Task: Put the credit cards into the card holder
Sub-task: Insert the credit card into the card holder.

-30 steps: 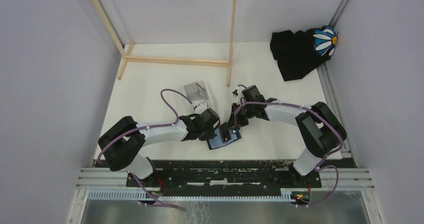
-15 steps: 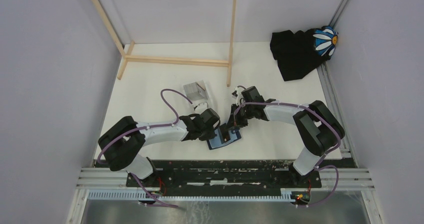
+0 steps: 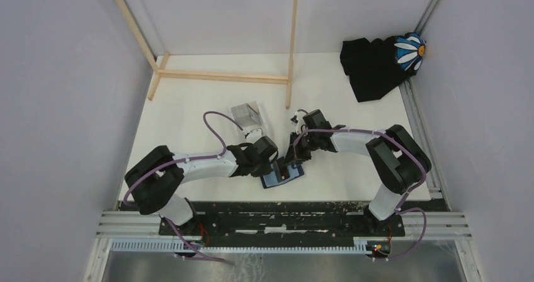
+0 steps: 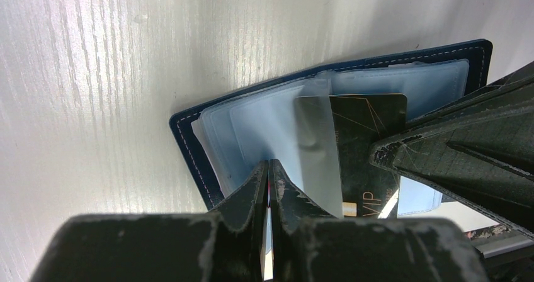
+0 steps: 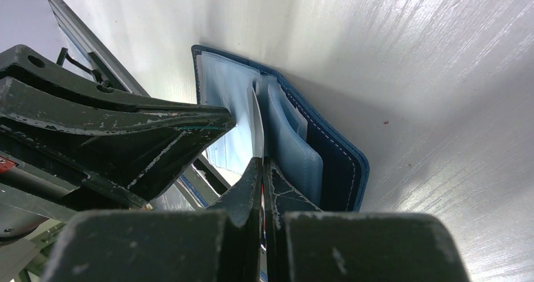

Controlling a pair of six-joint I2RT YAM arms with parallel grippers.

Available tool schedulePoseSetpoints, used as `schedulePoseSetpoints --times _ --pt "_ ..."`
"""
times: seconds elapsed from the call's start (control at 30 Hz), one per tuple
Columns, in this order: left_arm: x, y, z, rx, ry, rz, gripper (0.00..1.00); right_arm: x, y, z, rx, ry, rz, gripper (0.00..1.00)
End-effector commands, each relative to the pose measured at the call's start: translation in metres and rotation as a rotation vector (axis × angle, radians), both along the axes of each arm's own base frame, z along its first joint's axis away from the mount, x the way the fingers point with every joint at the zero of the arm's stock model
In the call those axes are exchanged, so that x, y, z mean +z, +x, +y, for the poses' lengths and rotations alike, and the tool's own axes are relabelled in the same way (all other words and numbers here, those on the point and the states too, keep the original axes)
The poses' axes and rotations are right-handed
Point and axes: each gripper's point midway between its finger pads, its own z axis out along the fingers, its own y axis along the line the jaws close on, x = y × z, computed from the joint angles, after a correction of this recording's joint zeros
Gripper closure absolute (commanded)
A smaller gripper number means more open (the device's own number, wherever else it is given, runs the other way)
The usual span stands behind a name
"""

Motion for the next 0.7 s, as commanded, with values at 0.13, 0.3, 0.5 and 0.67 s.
schedulePoseSetpoints --times 0.13,0.3,0.5,0.67 --pt "-0.030 -0.017 0.041 -0.033 0.195 0.055 0.89 -0.010 -0.006 0.002 0.042 -0.012 0.004 0.99" --pt "-0.021 -0.013 0.039 -0.032 0.197 0.044 0.88 -0.021 -0.009 -0.003 0.045 -0.041 0.012 0.99" --pt "-0.010 -0.011 0.039 -0.032 0.207 0.033 0.85 -0.031 -0.010 -0.010 0.042 -0.087 0.013 0.99" --pt "0.002 -0.008 0.038 -0.022 0.194 0.018 0.83 -0.040 -0.011 -0.016 0.035 -0.120 0.015 0.99"
